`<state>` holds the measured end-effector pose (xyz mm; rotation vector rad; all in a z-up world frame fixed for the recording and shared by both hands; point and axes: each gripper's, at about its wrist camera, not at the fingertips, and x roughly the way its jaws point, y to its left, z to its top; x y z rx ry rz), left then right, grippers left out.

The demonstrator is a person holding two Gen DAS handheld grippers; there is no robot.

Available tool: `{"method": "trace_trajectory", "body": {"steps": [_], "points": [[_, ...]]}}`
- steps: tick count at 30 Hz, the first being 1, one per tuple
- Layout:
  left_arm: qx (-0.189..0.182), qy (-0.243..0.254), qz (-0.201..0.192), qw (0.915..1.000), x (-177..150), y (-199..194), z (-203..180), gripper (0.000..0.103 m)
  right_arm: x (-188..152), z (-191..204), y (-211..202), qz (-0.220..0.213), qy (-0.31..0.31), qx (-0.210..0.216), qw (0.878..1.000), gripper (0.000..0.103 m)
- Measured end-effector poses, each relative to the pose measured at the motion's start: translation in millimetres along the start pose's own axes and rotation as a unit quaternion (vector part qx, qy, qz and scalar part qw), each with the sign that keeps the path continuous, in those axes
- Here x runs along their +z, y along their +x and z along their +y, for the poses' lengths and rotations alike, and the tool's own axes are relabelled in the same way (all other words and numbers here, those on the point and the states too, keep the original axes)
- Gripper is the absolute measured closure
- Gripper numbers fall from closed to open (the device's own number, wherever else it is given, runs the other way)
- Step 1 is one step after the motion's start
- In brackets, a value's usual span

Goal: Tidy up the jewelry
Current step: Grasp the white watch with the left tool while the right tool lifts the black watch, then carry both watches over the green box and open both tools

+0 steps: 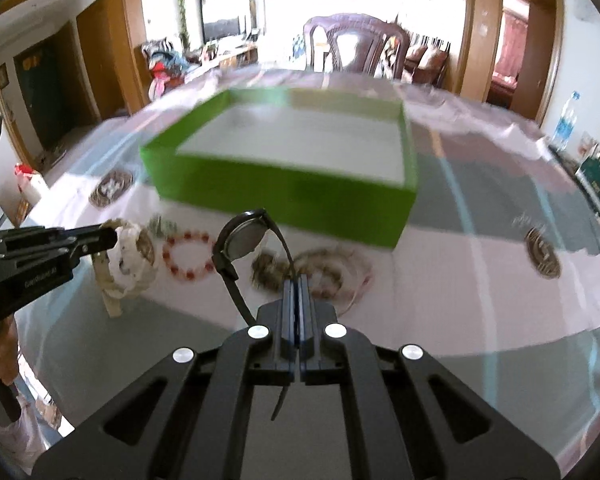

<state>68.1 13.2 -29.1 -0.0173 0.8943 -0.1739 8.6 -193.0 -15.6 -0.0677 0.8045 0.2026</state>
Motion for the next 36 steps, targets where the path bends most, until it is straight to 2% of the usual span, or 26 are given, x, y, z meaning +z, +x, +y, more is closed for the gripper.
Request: {"method": "trace_trajectory", "body": {"steps": [6,9,11,14,19,22,23,24,25,26,28,30,32,34,36], "points": [[0.000,0.009,-0.046,0.9989,37,-22,-9,0.095,33,-3,-17,-0.057,-0.005,-0.029,0.998,0.101],[-0.004,0.007,-0.075,0.9972,67,-29,-10,0.095,59,-6,-21,-0.086,-0.006,-0.045,0.995,0.101],[-0.003,0.004,-0.082,0.9966,85,-24,-10,0.095,72,-9,-14,-0.091,-0.006,-0.053,0.994,0.101],[-0.002,0.002,-0.071,0.9975,113,1,-11,0.095,93,-15,14,-0.079,-0.006,-0.067,0.995,0.101],[0.020,-0.017,-0.030,0.9992,139,55,-4,0.095,105,-19,71,-0.019,-0.001,-0.085,0.996,0.101],[0.017,-0.028,-0.015,0.9994,140,73,2,0.091,103,-18,88,-0.005,-0.004,-0.083,0.996,0.100],[0.012,-0.033,-0.011,0.9993,139,75,5,0.087,102,-18,89,-0.002,-0.004,-0.084,0.996,0.095],[0.007,-0.039,-0.008,0.9992,138,75,7,0.078,101,-18,88,-0.002,-0.003,-0.085,0.996,0.089],[0.009,-0.038,-0.014,0.9991,136,72,8,0.070,101,-18,82,-0.005,-0.001,-0.082,0.997,0.075],[0.018,-0.034,-0.023,0.9990,133,66,8,0.067,99,-19,76,-0.011,0.002,-0.079,0.997,0.065],[0.036,-0.023,-0.037,0.9984,123,52,9,0.065,92,-24,56,-0.025,0.011,-0.075,0.997,0.065],[0.038,-0.020,-0.043,0.9982,108,36,13,0.064,81,-32,38,-0.028,0.020,-0.060,0.998,0.065],[0.050,-0.020,-0.049,0.9973,86,20,20,0.064,60,-43,18,-0.035,0.035,-0.042,0.998,0.065],[0.067,-0.031,-0.052,0.9959,65,12,31,0.063,42,-51,13,-0.028,0.047,-0.046,0.997,0.065],[0.076,-0.045,-0.038,0.9954,50,16,39,0.063,25,-58,19,-0.007,0.059,-0.051,0.997,0.065]]}}
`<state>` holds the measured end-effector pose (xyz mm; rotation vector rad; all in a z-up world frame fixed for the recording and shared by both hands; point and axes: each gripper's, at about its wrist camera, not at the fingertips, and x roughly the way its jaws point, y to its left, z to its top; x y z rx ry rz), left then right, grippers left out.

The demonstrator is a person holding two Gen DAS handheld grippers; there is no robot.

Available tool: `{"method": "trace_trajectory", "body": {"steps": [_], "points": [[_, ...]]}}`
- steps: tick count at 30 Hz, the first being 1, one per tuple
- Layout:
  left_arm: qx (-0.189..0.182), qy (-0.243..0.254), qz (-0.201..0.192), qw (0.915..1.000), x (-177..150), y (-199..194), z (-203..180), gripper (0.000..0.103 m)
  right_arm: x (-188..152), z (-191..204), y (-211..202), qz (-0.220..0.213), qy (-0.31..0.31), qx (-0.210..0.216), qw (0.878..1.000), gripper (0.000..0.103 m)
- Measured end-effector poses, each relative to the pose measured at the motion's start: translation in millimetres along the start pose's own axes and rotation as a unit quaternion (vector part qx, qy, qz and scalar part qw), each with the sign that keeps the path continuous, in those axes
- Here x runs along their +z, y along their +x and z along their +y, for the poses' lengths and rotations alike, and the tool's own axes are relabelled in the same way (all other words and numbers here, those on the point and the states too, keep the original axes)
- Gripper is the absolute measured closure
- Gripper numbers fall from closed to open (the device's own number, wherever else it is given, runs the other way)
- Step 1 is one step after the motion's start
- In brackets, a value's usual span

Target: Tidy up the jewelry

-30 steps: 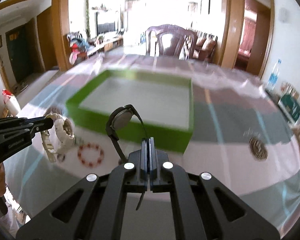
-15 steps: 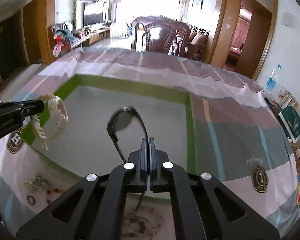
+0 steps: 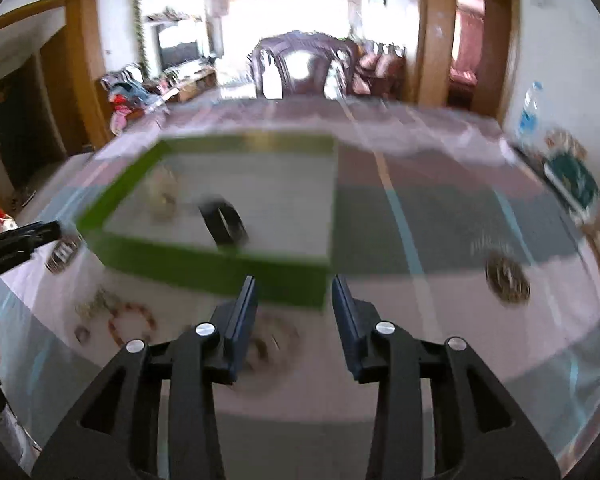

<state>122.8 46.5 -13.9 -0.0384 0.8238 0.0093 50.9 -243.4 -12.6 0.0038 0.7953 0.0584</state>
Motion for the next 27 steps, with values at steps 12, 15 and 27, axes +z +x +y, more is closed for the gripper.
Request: {"method": "trace_trajectory", "body": {"steps": [12,15,27], "points": [[-0.004,0.013,0.063,0.9979,-44,32,-7,0.052,-29,29,41,0.070,-0.030,0.039,0.996,0.065],[-0.010,0.019,0.067,0.9975,-49,32,-12,0.049,-33,30,43,0.075,-0.024,0.033,0.996,0.065],[-0.020,0.033,0.079,0.9961,-62,35,-28,0.046,-37,27,32,0.064,-0.017,0.059,0.996,0.093]]}}
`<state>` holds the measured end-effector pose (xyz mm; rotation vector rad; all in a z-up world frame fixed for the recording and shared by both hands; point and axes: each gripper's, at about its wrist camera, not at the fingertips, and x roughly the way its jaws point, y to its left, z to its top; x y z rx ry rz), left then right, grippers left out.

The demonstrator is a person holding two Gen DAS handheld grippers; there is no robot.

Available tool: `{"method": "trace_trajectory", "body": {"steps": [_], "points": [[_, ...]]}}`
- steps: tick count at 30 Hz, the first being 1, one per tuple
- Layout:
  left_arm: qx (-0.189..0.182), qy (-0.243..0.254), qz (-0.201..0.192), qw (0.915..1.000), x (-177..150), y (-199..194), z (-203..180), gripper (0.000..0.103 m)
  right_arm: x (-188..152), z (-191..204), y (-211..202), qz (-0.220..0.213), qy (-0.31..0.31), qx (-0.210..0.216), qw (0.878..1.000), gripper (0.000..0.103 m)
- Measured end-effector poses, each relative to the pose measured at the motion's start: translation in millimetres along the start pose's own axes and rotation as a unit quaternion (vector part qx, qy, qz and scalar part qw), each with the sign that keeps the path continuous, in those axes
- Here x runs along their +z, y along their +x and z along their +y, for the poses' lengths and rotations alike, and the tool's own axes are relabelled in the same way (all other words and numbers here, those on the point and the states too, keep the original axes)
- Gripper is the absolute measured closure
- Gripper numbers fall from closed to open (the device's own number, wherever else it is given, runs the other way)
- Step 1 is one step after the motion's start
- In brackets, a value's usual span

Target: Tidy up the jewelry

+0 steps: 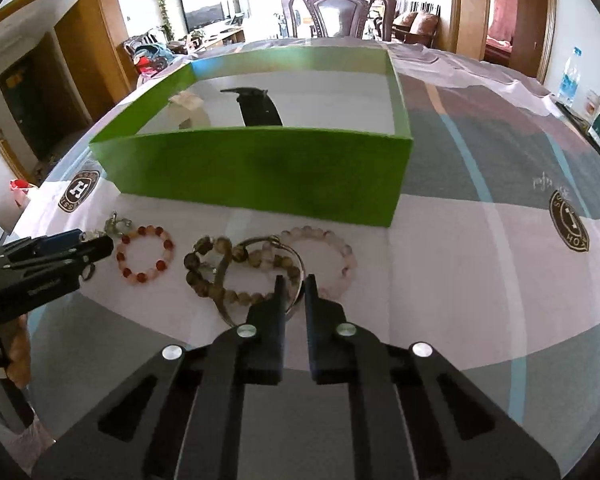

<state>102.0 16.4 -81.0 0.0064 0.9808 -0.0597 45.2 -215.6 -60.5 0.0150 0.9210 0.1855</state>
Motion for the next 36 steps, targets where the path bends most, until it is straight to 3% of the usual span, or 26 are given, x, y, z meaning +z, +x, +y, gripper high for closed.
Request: {"method": "trace_trajectory", "body": {"steps": [3,5,11,15,19,25,36], "points": [[0.000,0.000,-0.001,1.0000,1,-1,-1,0.045,3,5,-6,-0.009,-0.004,0.007,1.000,0.090],[0.000,0.000,-0.001,1.0000,0,-2,-2,0.043,4,13,-7,-0.012,-0.015,0.014,1.000,0.062],[-0.004,0.006,-0.001,1.0000,-3,-4,-5,0.041,2,53,4,-0.006,-0.087,0.006,0.996,0.059],[-0.001,0.006,0.002,1.0000,-5,-3,-6,0.039,-3,67,18,0.007,-0.118,-0.028,0.993,0.060],[0.002,0.006,0.000,1.0000,-6,-6,-8,0.039,-3,68,20,0.010,-0.127,-0.025,0.992,0.093],[-0.003,0.007,-0.005,1.0000,-7,-11,-10,0.038,0,66,13,0.006,-0.119,-0.010,0.993,0.094],[-0.012,0.015,-0.003,0.9998,-11,-12,-17,0.038,18,62,-40,-0.060,-0.093,0.006,0.994,0.094]]}}
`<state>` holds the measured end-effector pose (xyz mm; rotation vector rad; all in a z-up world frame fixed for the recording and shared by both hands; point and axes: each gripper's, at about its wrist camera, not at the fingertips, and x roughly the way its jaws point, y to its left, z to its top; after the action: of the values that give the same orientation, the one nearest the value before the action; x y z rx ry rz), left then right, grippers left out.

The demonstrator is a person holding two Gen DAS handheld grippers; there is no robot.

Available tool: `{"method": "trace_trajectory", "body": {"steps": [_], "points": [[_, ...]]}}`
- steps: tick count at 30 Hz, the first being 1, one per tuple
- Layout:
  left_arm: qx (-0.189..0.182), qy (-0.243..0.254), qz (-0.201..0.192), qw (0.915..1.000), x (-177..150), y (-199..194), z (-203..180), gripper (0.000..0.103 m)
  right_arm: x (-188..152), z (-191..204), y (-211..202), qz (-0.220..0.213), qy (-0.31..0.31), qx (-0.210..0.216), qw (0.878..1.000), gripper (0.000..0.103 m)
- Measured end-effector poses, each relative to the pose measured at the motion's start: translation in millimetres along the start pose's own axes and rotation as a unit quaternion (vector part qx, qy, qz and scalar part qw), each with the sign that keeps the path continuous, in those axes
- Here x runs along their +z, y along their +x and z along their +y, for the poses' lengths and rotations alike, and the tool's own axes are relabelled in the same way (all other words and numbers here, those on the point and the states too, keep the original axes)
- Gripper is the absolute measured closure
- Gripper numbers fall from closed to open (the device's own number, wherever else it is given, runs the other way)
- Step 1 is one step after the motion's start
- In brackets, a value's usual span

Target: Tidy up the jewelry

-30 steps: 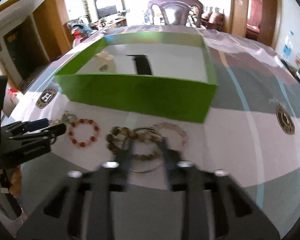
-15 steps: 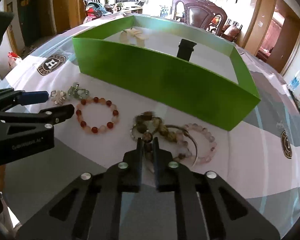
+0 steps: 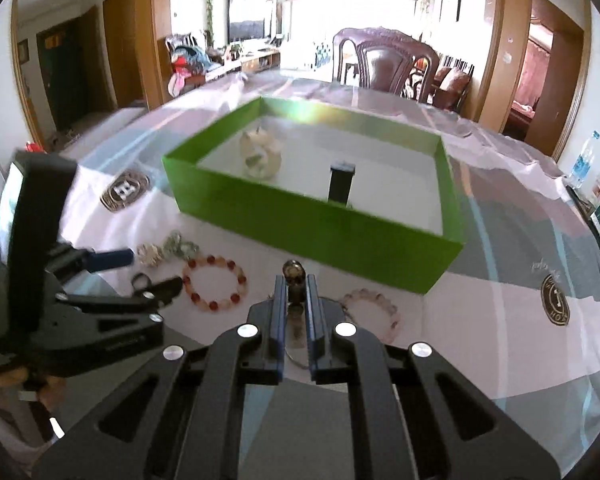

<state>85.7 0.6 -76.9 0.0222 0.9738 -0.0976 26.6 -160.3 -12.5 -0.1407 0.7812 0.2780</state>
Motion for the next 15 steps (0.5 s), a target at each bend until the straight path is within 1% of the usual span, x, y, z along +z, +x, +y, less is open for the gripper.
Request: {"method": "trace_trajectory", "body": {"steps": [10,12,15], "points": [[-0.001,0.004,0.000,1.0000,-1,-1,-4,0.036,-9,-4,-19,-0.002,0.021,0.030,0.999,0.094],[-0.001,0.004,0.000,1.0000,-1,-1,-4,0.036,-10,-7,-22,-0.006,0.026,0.029,0.999,0.094],[-0.003,0.004,-0.001,1.0000,-2,-2,-5,0.036,-12,-11,-23,-0.006,0.031,0.013,0.999,0.094]]}}
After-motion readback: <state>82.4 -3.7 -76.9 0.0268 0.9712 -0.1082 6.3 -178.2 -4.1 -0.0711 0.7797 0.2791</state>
